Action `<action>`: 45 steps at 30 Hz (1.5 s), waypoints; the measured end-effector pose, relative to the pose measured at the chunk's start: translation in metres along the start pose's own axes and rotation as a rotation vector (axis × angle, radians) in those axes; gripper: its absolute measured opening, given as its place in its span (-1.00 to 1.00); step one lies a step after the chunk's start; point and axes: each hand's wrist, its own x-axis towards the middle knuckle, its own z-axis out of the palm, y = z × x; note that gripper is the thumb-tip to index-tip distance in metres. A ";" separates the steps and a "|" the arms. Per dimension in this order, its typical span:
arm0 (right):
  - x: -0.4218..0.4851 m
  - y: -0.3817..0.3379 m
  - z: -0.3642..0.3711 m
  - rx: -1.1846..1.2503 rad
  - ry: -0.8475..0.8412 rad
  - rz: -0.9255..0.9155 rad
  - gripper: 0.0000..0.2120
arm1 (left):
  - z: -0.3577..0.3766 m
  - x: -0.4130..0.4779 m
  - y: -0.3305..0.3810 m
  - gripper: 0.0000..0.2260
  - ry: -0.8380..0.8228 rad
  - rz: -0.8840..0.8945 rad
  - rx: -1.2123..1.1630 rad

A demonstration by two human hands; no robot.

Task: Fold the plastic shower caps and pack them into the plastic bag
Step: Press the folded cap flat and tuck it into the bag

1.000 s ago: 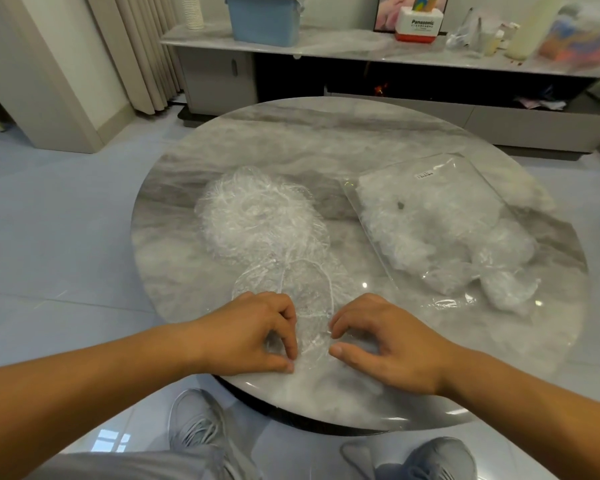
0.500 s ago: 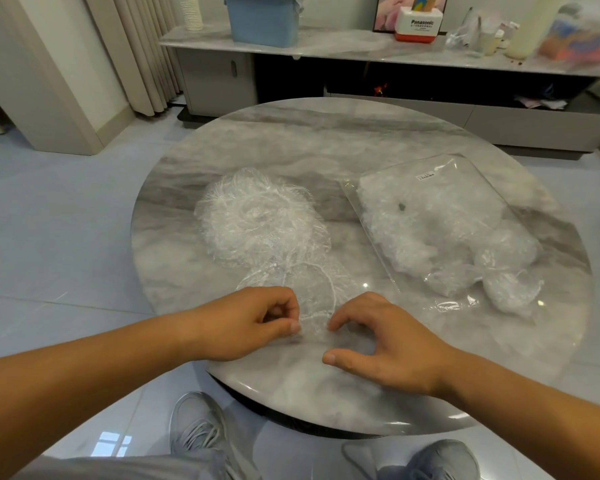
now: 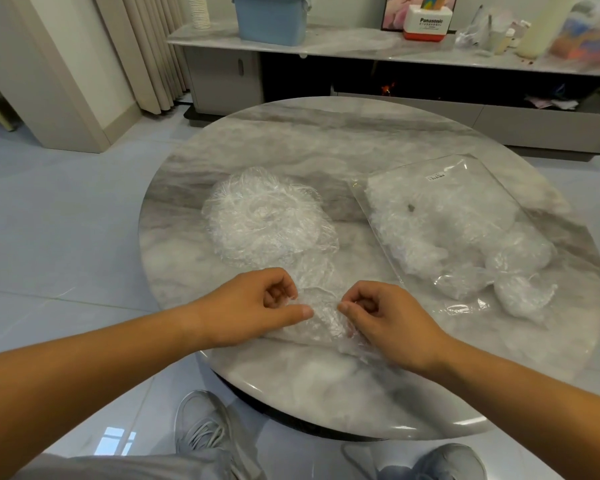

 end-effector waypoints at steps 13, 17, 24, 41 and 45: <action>0.007 -0.005 -0.003 -0.375 0.109 0.039 -0.73 | 0.010 0.009 0.005 -0.64 0.209 0.012 0.552; 0.009 -0.029 -0.007 -0.132 0.222 0.012 -0.77 | 0.011 0.013 0.019 -0.40 0.162 -0.042 0.407; 0.014 -0.045 0.001 0.639 -0.069 0.424 -0.38 | 0.015 0.019 0.027 -0.34 0.060 -0.212 -0.019; 0.024 -0.013 -0.012 0.970 -0.027 0.473 -0.61 | -0.005 0.023 0.021 -0.58 -0.045 -0.471 -0.653; 0.023 -0.017 -0.014 0.894 -0.122 0.379 -0.57 | -0.001 0.022 0.021 -0.55 -0.052 -0.417 -0.531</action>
